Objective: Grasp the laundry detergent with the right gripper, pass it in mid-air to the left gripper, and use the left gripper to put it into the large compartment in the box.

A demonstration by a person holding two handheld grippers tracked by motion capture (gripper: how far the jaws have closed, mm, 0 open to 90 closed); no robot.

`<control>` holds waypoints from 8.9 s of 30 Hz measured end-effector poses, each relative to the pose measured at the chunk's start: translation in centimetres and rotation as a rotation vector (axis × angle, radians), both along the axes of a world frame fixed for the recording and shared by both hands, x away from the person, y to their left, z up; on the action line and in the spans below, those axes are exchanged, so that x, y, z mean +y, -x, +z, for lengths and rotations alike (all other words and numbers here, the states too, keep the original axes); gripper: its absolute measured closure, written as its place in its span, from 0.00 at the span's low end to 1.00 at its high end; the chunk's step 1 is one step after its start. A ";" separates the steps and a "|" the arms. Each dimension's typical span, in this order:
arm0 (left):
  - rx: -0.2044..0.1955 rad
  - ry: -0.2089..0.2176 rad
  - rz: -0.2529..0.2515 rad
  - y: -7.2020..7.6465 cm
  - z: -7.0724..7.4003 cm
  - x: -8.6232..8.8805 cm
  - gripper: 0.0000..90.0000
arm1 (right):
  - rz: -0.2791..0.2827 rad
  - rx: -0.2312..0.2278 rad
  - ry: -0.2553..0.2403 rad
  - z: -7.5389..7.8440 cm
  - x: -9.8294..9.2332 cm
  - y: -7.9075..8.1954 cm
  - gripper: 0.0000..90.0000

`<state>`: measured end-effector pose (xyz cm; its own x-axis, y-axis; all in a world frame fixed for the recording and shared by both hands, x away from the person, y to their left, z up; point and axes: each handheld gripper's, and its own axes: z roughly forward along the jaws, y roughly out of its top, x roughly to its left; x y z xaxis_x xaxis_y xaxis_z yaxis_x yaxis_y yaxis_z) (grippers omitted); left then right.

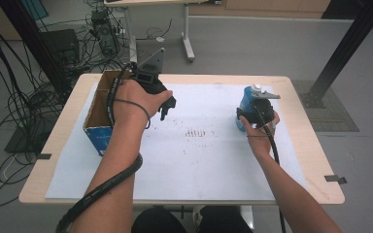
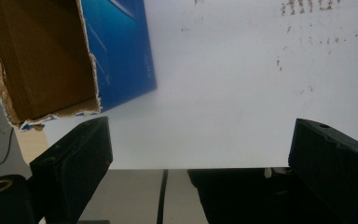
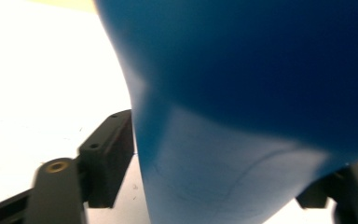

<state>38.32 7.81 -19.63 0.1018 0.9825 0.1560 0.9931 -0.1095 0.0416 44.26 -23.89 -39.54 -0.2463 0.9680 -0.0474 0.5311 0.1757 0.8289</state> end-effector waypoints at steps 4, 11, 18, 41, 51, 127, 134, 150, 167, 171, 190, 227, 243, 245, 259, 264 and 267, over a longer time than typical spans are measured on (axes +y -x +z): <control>0.004 -0.001 -0.002 0.0 -0.1 0.0 0.07 | 0.002 -0.007 0.004 0.0 0.0 -0.1 0.37; -0.002 0.000 -0.001 0.0 0.0 -0.1 0.07 | -0.004 -0.013 -0.001 -0.1 -0.1 -0.1 0.41; 0.002 -0.003 -0.002 0.0 -0.1 -0.1 0.07 | -0.003 -0.013 -0.009 -0.2 -0.3 -0.2 0.43; -0.005 -0.006 -0.001 0.2 0.1 0.3 0.07 | -0.005 -0.010 -0.012 -0.2 -0.3 -0.2 0.45; -0.008 -0.006 -0.005 0.2 0.0 0.2 0.08 | 0.001 -0.009 -0.016 -0.2 -0.5 -0.2 0.46; -0.016 -0.020 -0.018 0.7 0.9 -0.1 0.08 | 0.017 0.020 -0.013 0.1 -0.6 -0.5 0.47; -0.027 -0.015 -0.016 0.8 1.0 0.0 0.08 | 0.019 0.018 -0.014 0.1 -0.7 -0.5 0.47; -0.031 -0.011 -0.019 0.9 1.2 0.2 0.08 | 0.019 0.014 -0.017 0.0 -0.7 -0.5 0.48; -0.016 -0.007 -0.033 0.7 0.9 -0.6 0.08 | 0.028 0.017 -0.020 0.1 -0.8 -0.5 0.48; -0.016 -0.002 -0.043 0.6 0.9 -0.8 0.08 | 0.029 0.018 -0.020 0.1 -0.8 -0.5 0.48; -0.025 0.036 -0.215 0.1 3.6 -1.5 0.08 | 0.182 0.034 -0.069 3.7 -0.6 -0.2 0.49; -0.129 0.019 -0.851 -1.2 8.9 -1.7 0.08 | 0.929 0.121 -0.005 12.5 9.6 0.2 0.49; -0.086 0.007 -0.948 -0.7 7.5 -1.1 0.08 | 1.129 0.126 0.016 11.2 14.8 1.9 0.49; -0.074 -0.002 -0.962 -0.6 7.2 -1.3 0.08 | 1.133 0.129 0.009 11.1 15.0 2.0 0.49; -0.019 0.003 -1.024 -0.6 6.3 -2.3 0.08 | 1.204 0.144 -0.018 9.6 16.6 3.2 0.49; -0.004 0.004 -1.042 -0.1 6.1 -2.7 0.08 | 1.226 0.140 -0.024 9.4 17.1 3.6 0.49; -0.009 -0.004 -1.055 0.0 6.1 -2.8 0.08 | 1.229 0.136 -0.026 9.4 17.2 3.7 0.49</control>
